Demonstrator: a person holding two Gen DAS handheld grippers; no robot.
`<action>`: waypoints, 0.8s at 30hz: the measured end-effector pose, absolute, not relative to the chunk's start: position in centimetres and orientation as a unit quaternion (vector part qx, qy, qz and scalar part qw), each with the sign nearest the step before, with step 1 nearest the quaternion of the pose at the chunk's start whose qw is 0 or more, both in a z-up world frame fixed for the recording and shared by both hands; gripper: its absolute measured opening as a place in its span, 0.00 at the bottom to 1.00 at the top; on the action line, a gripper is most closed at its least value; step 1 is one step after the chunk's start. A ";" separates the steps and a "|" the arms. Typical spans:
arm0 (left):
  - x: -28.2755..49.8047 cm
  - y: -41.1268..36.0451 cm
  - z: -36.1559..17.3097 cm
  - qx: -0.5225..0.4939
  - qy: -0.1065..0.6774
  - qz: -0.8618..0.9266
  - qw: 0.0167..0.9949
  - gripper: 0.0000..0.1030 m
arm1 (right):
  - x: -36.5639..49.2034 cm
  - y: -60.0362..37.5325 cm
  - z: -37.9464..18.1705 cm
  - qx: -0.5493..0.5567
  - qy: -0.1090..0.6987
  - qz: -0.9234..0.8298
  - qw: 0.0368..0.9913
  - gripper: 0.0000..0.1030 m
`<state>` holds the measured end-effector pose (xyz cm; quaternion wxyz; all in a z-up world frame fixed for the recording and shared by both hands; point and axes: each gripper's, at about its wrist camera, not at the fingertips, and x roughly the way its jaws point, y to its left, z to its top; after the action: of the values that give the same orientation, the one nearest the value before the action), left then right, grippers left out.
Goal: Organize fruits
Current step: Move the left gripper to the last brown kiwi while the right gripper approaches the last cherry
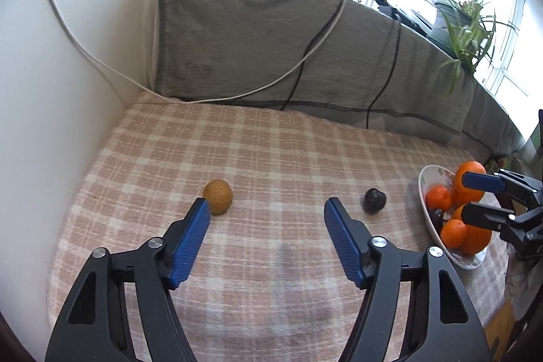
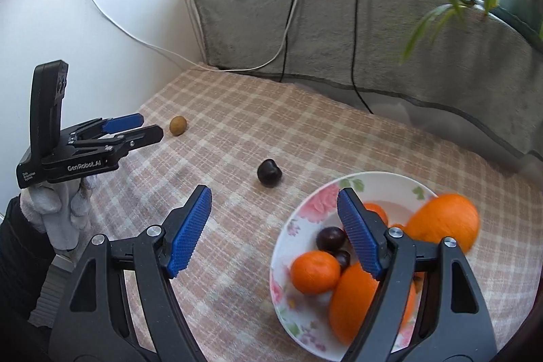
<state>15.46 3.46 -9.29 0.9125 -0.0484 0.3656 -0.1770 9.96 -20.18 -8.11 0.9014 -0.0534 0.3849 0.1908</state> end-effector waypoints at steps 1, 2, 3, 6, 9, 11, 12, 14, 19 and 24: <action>15.7 3.6 -9.4 -0.051 0.368 -0.177 0.912 0.64 | 10.2 -19.9 -8.3 -0.056 0.388 0.192 0.900 0.77; 16.0 3.8 -9.6 -0.052 0.372 -0.176 0.910 0.61 | 10.6 -19.5 -8.5 -0.059 0.391 0.193 0.898 0.77; 16.2 4.0 -9.7 -0.053 0.374 -0.174 0.909 0.60 | 11.0 -19.2 -8.7 -0.062 0.395 0.193 0.896 0.77; 16.9 4.4 -10.3 -0.055 0.380 -0.171 0.907 0.55 | 12.1 -18.2 -9.3 -0.069 0.407 0.192 0.891 0.77; 17.6 4.8 -10.9 -0.060 0.387 -0.170 0.904 0.52 | 13.1 -17.2 -9.8 -0.077 0.417 0.193 0.885 0.77; 18.0 5.0 -11.2 -0.063 0.390 -0.168 0.903 0.51 | 13.7 -16.6 -10.2 -0.084 0.422 0.191 0.882 0.77; 18.2 5.1 -11.4 -0.065 0.392 -0.167 0.902 0.48 | 14.0 -16.3 -10.3 -0.087 0.425 0.191 0.881 0.77; 18.5 5.2 -11.7 -0.066 0.394 -0.168 0.901 0.45 | 14.6 -15.9 -10.8 -0.089 0.432 0.190 0.877 0.77; 19.1 5.3 -12.3 -0.064 0.401 -0.169 0.898 0.39 | 15.7 -15.2 -11.9 -0.089 0.450 0.182 0.870 0.69; 19.6 5.1 -12.8 -0.064 0.407 -0.171 0.895 0.37 | 16.5 -14.8 -12.6 -0.094 0.462 0.176 0.864 0.57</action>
<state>19.59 5.05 -12.84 0.8953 -0.0635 0.4065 -0.1709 16.53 -14.80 -12.61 0.8644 -0.0935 0.4617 0.1759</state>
